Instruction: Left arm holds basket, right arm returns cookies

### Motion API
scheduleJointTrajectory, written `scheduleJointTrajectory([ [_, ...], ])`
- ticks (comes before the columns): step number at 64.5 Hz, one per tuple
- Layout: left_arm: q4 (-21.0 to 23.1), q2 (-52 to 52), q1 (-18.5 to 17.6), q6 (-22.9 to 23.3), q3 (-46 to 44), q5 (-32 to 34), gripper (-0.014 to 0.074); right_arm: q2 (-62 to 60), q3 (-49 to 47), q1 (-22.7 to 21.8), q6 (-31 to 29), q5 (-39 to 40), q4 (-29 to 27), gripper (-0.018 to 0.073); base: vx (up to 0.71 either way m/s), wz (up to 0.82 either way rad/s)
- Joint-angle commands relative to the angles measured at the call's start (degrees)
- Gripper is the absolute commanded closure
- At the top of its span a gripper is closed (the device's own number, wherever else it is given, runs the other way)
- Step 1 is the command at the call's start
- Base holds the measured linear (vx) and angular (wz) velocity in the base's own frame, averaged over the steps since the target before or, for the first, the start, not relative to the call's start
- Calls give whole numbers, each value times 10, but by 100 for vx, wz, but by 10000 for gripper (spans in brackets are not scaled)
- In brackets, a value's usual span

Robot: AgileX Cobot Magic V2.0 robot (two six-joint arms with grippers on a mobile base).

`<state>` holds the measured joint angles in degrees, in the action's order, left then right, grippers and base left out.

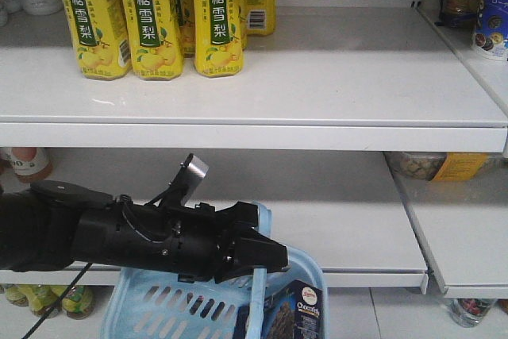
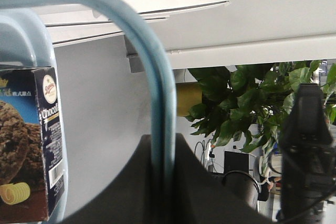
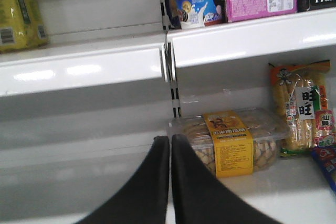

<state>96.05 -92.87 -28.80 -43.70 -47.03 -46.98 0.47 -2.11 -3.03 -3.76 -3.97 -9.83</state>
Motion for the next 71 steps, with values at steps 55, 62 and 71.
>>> scheduleJointTrajectory([
  [55,57,29,-2,-10,-18,-25,604,373,-174,-3,1,-13,-77,566,0,0],
  [62,57,29,-2,-10,-18,-25,604,373,-174,-3,1,-13,-77,562,0,0],
  [71,57,29,-2,-10,-18,-25,604,373,-174,-3,1,-17,-79,538,0,0],
])
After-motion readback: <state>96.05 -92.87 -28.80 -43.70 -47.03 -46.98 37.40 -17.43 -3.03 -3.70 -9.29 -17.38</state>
